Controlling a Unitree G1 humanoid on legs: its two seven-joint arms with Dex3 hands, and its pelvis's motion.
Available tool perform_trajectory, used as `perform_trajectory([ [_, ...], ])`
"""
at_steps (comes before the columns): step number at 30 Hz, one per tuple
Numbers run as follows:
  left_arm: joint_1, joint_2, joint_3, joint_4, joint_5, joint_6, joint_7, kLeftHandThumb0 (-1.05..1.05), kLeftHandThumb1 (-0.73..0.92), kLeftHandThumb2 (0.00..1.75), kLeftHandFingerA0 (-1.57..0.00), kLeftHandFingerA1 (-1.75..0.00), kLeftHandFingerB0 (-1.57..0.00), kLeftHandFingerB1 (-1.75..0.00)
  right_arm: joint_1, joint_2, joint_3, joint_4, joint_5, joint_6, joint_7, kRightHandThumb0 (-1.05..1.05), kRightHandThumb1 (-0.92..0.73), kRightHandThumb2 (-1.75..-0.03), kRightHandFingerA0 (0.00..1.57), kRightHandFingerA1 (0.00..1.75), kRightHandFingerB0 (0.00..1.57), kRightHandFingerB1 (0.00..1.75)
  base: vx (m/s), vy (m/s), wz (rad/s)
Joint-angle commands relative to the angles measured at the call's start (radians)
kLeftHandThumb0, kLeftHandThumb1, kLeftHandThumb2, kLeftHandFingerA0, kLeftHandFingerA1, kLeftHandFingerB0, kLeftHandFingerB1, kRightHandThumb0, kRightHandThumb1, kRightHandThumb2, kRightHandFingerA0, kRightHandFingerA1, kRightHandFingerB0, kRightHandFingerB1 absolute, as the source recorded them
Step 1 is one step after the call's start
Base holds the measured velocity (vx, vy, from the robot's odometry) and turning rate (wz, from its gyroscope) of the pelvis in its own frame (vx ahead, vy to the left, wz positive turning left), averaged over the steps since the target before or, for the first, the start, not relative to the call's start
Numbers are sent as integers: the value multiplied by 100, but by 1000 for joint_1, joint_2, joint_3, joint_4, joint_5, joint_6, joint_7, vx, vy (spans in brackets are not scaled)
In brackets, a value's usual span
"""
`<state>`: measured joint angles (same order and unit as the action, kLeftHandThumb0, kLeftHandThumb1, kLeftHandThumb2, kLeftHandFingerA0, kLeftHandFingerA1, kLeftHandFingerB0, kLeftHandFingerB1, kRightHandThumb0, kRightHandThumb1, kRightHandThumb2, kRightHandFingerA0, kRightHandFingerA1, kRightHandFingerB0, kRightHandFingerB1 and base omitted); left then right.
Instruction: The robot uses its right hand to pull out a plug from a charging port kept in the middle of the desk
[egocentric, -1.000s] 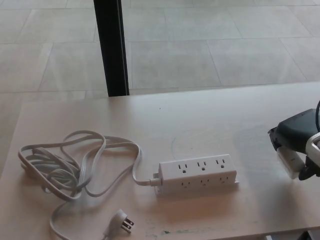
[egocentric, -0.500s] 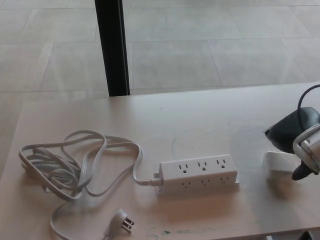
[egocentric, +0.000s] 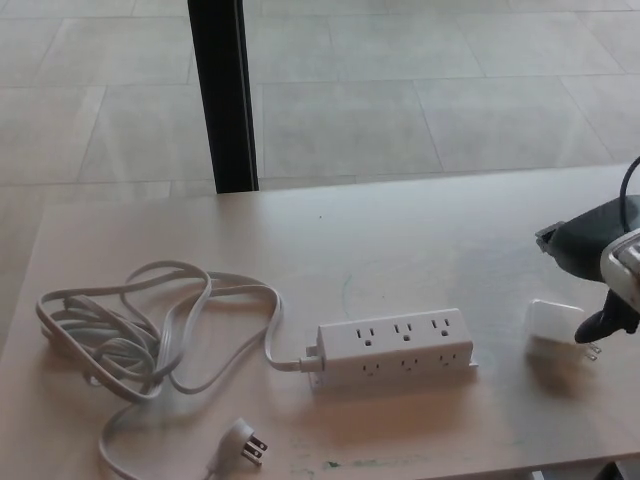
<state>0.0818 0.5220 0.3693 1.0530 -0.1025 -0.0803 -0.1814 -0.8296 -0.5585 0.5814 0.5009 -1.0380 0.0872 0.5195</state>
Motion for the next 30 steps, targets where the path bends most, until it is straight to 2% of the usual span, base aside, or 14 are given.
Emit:
perform_trajectory([
  [1,7,11,10,1,-15,-3,9,-79,83,121,-60,-63,-39,-54,31,-71,-143,-58,151,-11,56,-81,-67,-61,78,131,13,29,0,0,0],
  [6,1,16,5,17,-8,-7,14,-80,84,120,-62,-63,-40,-54,185,-207,-445,-183,346,-16,40,-77,-71,-62,82,138,13,28,0,0,0],
  [9,8,15,17,31,-22,-20,-7,-79,84,120,-60,-64,-39,-54,396,-286,-767,-205,489,-51,-28,-75,-71,-62,107,96,16,27,0,0,0],
  [10,11,15,15,26,-18,-19,0,-79,84,121,-60,-63,-40,-54,439,-274,-858,-218,514,-21,-32,-83,-58,-92,109,103,12,41,0,0,0],
  [13,8,14,12,23,-16,-11,0,-78,84,120,-59,-62,-39,-54,573,-227,-1168,-187,633,-36,-85,-75,-65,-60,108,115,20,38,0,0,0],
  [14,8,16,10,25,-15,-13,-4,-79,85,121,-58,-62,-38,-54,608,-229,-1207,-156,630,-63,-129,-97,-59,-96,113,119,8,49,0,0,0],
  [15,7,16,11,27,-15,-14,-5,-79,85,121,-60,-63,-39,-53,635,-224,-1253,-133,635,-73,-160,-93,-69,-61,114,118,12,58,0,0,0],
  [17,11,17,16,20,-20,-9,-6,-79,85,121,-58,-63,-39,-54,712,-164,-1445,-64,711,-93,-273,-105,-57,-98,118,110,15,69,0,0,0],
  [19,10,14,15,25,-19,-10,-4,-80,84,121,-59,-62,-38,-54,743,-145,-1534,13,752,-102,-359,-105,-71,-60,121,119,0,90,0,0,0],
  [21,11,14,14,28,-19,-19,-12,-80,84,121,-57,-62,-37,-53,761,-116,-1628,70,810,-91,-421,-105,-53,-102,130,123,4,74,0,0,0],
  [23,6,11,16,36,-21,-17,-8,-78,83,121,-57,-62,-38,-54,769,-67,-1788,174,956,-82,-504,-98,-69,-62,110,119,0,88,0,0,0],
  [28,9,6,22,43,-26,-15,-5,-86,92,88,-66,-59,-39,-43,779,-42,-1929,337,1092,-47,-638,-92,-60,-109,112,122,0,58,0,0,0],
  [29,10,7,18,43,-21,-15,-2,-88,92,89,-67,-59,-39,-43,767,-41,-1974,386,1154,-69,-676,-87,-77,-67,104,129,0,88,0,0,0],
  [30,10,7,17,43,-19,-16,4,-80,85,121,-62,-64,-39,-54,766,-46,-1998,421,1183,-65,-690,-87,-84,-66,97,132,0,66,0,0,0],
])
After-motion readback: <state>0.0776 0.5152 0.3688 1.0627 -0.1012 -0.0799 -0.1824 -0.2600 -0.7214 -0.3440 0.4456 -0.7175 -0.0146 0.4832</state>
